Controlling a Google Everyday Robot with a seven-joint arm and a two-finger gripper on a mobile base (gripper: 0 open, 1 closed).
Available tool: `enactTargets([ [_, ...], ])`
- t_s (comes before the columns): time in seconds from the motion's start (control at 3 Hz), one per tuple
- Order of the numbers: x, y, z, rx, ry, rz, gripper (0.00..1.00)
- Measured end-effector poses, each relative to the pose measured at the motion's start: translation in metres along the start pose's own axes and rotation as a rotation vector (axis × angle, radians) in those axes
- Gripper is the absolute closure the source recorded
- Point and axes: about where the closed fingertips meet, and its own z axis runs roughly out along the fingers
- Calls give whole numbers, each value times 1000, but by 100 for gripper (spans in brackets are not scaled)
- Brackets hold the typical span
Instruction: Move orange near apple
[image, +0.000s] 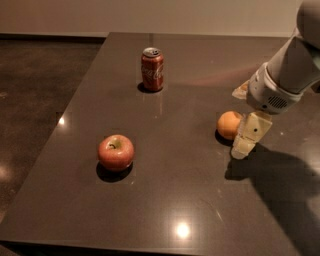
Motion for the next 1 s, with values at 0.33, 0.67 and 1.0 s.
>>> enactTargets([
  [0.33, 1, -1, 9, 5, 5, -8, 14],
  [0.67, 0, -3, 13, 3, 2, -11, 38],
  [1.0, -5, -2, 13, 0, -5, -14, 61],
])
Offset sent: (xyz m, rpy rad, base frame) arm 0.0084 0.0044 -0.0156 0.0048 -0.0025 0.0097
